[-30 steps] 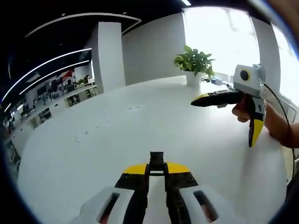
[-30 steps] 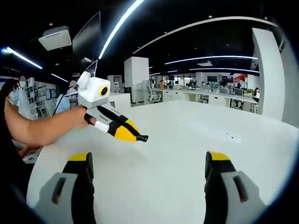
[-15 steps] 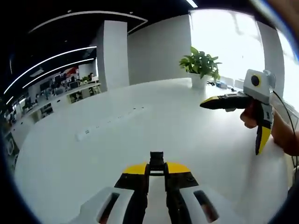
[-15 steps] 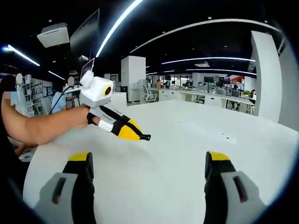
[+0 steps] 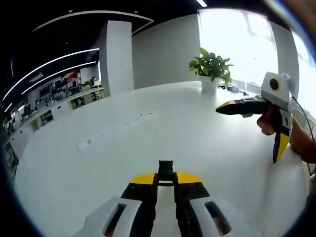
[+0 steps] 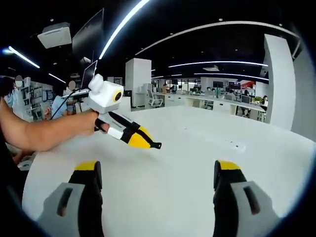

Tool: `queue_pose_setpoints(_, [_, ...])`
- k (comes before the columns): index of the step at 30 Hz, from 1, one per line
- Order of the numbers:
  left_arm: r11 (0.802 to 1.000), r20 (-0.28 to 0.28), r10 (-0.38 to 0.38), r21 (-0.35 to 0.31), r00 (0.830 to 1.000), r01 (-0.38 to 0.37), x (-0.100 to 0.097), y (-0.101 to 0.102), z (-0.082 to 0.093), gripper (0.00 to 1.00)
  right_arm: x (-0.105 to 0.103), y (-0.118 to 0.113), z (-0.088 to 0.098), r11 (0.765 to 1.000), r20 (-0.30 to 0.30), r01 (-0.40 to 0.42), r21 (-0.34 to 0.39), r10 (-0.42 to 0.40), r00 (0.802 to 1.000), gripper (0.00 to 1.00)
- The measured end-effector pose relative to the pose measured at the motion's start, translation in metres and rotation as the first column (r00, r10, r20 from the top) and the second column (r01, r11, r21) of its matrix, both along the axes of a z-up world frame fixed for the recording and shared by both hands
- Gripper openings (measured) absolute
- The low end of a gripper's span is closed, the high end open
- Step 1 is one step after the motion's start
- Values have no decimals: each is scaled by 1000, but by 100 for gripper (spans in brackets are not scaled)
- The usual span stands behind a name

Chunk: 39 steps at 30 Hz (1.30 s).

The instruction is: Snap the two parts of the plastic buckle together until the buckle closes and remains connected.

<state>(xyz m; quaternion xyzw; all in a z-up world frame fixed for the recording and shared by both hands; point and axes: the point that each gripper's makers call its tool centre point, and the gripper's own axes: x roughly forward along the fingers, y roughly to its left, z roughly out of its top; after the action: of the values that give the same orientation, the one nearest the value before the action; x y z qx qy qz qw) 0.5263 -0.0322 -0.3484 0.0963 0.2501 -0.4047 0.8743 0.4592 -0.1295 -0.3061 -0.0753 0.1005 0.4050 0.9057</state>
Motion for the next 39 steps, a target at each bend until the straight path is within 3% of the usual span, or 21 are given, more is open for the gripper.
queue_pose_setpoints(9, [999,-8,26,-32,1000,-27,14,-1,5,11,0,-1,-5,1000,-21,7,-12,-7,1000,94])
queue_pose_setpoints(17, [999,6,29,-17,1000,-29,26,-7,9,11,2,-3,-2,1000,-27,13,-3,-13,1000,90])
queue_pose_setpoints(25, [999,-9,25,-22,1000,-25,35,-12,5,11,7,-5,-5,1000,-52,24,3,-24,998,92])
queue_pose_setpoints(39, [999,-22,24,-46,999,-25,56,-21,7,11,6,-4,-3,1000,-48,26,6,-26,999,93])
